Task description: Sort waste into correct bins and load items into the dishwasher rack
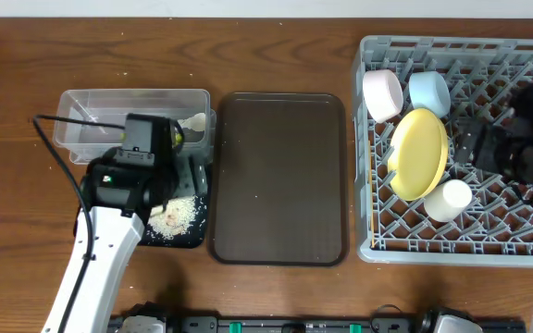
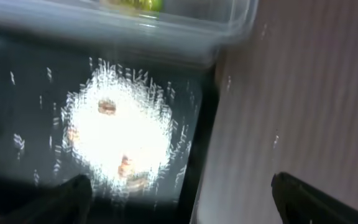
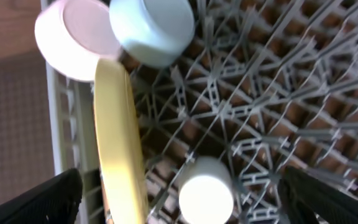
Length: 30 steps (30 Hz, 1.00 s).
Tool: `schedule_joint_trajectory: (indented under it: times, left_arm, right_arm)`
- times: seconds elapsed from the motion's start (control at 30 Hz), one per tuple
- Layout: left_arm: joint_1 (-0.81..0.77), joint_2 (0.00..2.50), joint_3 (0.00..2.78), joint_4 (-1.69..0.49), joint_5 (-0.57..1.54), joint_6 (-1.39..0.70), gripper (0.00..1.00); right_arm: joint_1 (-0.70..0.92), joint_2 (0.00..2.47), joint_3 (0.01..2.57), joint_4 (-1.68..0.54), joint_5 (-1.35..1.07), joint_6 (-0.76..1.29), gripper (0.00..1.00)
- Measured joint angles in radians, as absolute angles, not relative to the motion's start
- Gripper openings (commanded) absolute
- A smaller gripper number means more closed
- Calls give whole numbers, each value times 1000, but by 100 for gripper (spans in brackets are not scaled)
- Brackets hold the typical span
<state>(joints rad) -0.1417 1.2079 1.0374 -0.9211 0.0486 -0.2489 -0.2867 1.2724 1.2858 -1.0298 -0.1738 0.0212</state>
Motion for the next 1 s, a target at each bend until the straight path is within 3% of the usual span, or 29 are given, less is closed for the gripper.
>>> schedule_joint_trajectory:
  times: [0.13, 0.27, 0.57, 0.77, 1.0]
  left_arm:
    - [-142, 1206, 1037, -1047, 54, -226, 95]
    - [-142, 1122, 994, -1030, 54, -212, 95]
    - [-142, 562, 791, -875, 54, -210, 95]
    - [-142, 364, 773, -863, 54, -210, 95]
    - [-142, 323, 772, -875, 54, -210, 95]
  right_arm:
    - [-296, 1246, 1237, -1048, -199, 17, 99]
    - [-297, 1132, 1102, -973, -207, 19, 99]
    - [-296, 641, 757, -735, -207, 22, 99]
    - [-297, 500, 696, -824, -209, 22, 99]
    - [-297, 494, 690, -982, -210, 22, 99]
